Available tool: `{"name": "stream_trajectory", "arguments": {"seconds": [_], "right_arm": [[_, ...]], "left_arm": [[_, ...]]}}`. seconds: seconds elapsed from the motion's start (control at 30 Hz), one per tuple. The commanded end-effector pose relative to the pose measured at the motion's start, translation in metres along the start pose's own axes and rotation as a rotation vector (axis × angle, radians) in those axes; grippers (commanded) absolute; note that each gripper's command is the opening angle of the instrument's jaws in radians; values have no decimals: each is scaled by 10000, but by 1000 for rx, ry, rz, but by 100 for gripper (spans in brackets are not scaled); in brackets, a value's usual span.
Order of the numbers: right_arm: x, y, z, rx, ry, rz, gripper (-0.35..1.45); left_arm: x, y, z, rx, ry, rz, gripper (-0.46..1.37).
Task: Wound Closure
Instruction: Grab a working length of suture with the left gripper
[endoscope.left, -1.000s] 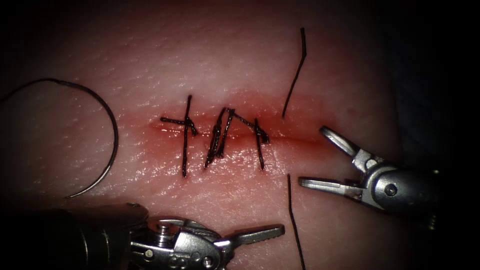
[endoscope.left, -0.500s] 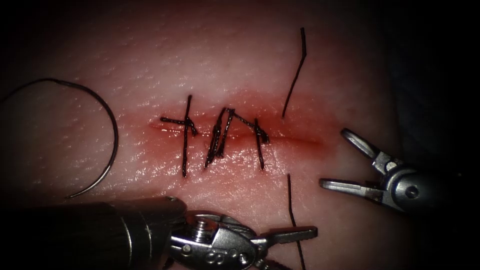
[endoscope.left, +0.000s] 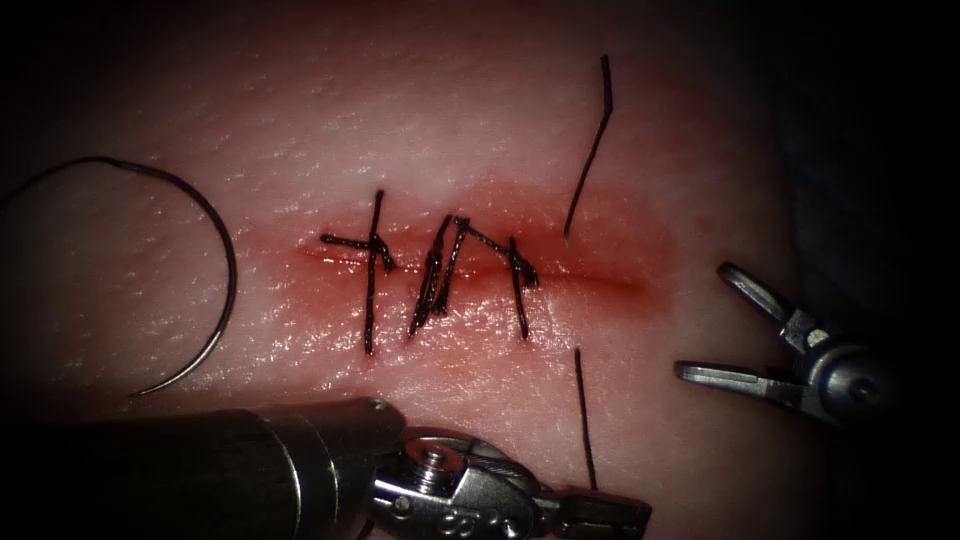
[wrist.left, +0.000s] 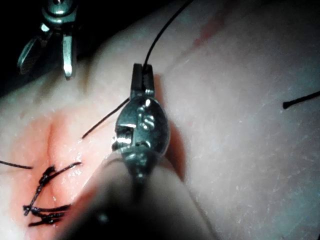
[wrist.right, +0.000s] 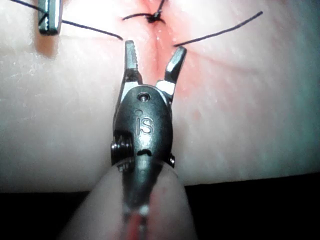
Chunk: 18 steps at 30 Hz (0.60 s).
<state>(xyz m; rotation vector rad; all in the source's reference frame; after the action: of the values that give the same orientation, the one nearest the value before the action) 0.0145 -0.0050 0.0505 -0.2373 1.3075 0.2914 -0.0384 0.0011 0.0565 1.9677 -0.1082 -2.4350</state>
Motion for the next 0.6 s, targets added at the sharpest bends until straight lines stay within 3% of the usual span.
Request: {"name": "stream_trajectory", "arguments": {"seconds": [0.03, 0.33, 0.6], "right_arm": [[-1, -1, 2, 3, -1, -1, 116], [-12, -21, 17, 110, -1, -15, 109], [-18, -26, 21, 140, 19, -40, 108]], "left_arm": [[0, -2, -2, -5, 7, 1, -35], [7, -13, -10, -15, 49, 34, -35], [13, -32, -15, -26, 58, 42, -35]]}}
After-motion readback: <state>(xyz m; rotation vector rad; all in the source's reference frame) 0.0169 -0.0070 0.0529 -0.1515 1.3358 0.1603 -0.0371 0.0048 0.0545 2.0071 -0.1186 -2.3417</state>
